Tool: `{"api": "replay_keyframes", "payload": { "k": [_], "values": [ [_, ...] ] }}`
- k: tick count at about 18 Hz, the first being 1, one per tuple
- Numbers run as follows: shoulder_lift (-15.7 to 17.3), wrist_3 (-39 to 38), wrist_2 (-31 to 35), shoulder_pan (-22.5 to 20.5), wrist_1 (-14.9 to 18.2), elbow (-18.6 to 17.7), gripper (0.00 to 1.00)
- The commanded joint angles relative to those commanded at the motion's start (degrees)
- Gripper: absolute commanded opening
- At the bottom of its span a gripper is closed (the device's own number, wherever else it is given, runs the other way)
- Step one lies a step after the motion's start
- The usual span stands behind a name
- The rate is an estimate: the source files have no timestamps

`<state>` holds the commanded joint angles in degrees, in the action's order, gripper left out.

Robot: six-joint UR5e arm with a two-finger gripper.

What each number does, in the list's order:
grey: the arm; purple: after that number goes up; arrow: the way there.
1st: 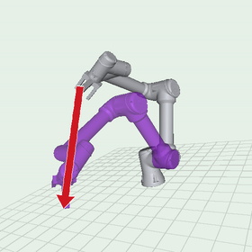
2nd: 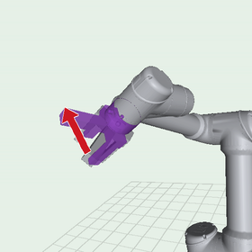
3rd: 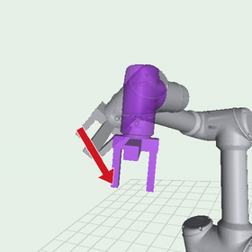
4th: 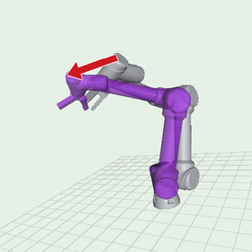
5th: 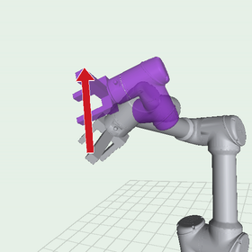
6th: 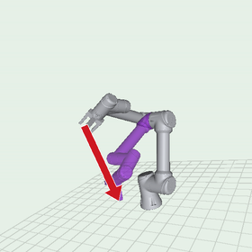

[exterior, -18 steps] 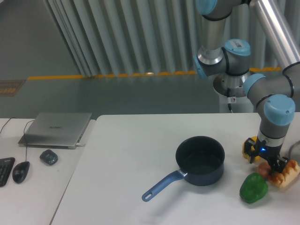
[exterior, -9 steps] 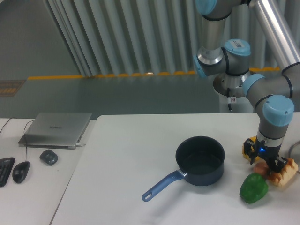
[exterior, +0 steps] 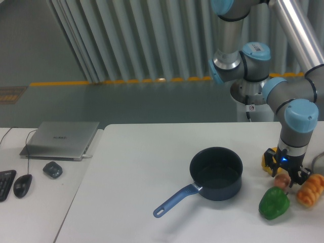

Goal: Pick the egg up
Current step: 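Close the gripper fingers on the brown egg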

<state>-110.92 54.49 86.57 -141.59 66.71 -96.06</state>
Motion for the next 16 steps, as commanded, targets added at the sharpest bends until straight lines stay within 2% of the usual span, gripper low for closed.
{"api": "replay_keyframes", "payload": {
  "k": [1,3,4,5,6,7,9,11,14,16],
  "values": [
    [0.09,0.09,0.09,0.0,0.09,-0.09,0.46],
    [0.17,-0.18,0.09,0.09,0.0,-0.17,0.46],
    [0.18,-0.18,0.09,0.09,0.0,-0.18,0.56],
    [0.18,-0.18,0.09,0.09,-0.09,-0.18,0.74],
    [0.09,-0.35,0.09,0.09,-0.35,-0.61,0.77],
    [-0.09,-0.35,0.17,0.18,-0.53,-0.79,0.88],
    [-0.17,-0.26,0.18,0.18,-0.62,-0.79,0.9],
    [-0.35,-0.53,0.18,0.18,-0.7,-0.7,0.82],
    [-0.44,-0.79,0.18,0.18,-0.97,-0.88,0.83],
    [-0.44,-0.79,0.18,0.26,-2.45,-1.67,0.84]
  ]
}}
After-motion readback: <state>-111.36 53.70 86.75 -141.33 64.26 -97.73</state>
